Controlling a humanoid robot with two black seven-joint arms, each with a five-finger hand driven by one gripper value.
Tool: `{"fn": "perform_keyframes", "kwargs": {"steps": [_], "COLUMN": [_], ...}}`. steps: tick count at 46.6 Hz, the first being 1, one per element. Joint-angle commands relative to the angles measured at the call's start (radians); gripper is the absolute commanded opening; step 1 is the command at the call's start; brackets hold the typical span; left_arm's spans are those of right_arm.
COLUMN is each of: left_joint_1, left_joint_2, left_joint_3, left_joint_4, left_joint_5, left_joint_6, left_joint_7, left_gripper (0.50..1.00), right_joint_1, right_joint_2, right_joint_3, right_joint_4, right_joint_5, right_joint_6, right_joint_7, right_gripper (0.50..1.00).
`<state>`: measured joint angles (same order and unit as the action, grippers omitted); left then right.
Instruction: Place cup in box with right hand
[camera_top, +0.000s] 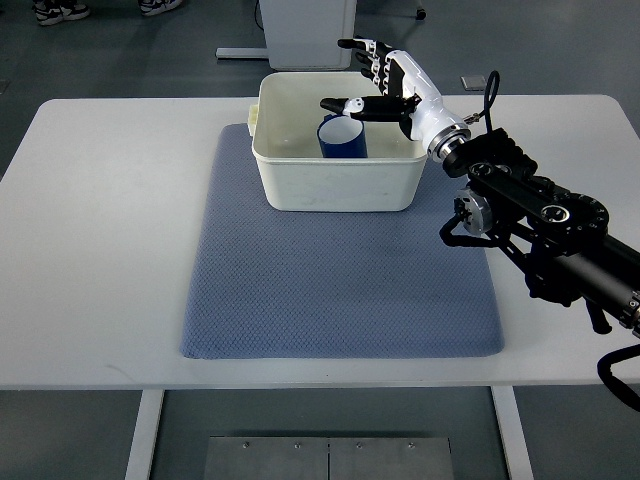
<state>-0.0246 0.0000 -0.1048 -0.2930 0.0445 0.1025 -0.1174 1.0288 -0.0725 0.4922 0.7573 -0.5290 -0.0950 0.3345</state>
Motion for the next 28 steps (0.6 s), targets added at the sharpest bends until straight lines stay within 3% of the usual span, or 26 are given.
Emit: {"fn": "perform_keyframes", "kwargs": {"steps": [1,13,28], "left_joint_1": [0.000,0.000,0.000], "left_joint_2": [0.000,0.000,0.000], "left_joint_3": [0.001,-0.001,0.001], "left_joint_4": [0.000,0.000,0.000], "left_joint_5": [0.000,0.000,0.000], "left_joint_6": [0.000,0.000,0.000], "left_joint_7": [-0.001,0.001,-0.001], "left_gripper": [1.000,1.000,1.000], "right_joint_1": [-0.003,-0.056,-0.133], "right_joint_2": [-0.042,-0.161,-0.207], "right_joint_3": [0.002,0.022,0.215], "right_joint_4": [0.023,0.140,0.146], "right_joint_5": [0.001,0.001,0.001], "right_joint_6": [0.003,0.003,0.034], "right_joint_7": [0.000,-0.003,-0.063], "right_gripper": [0.991,0.991,0.993]}}
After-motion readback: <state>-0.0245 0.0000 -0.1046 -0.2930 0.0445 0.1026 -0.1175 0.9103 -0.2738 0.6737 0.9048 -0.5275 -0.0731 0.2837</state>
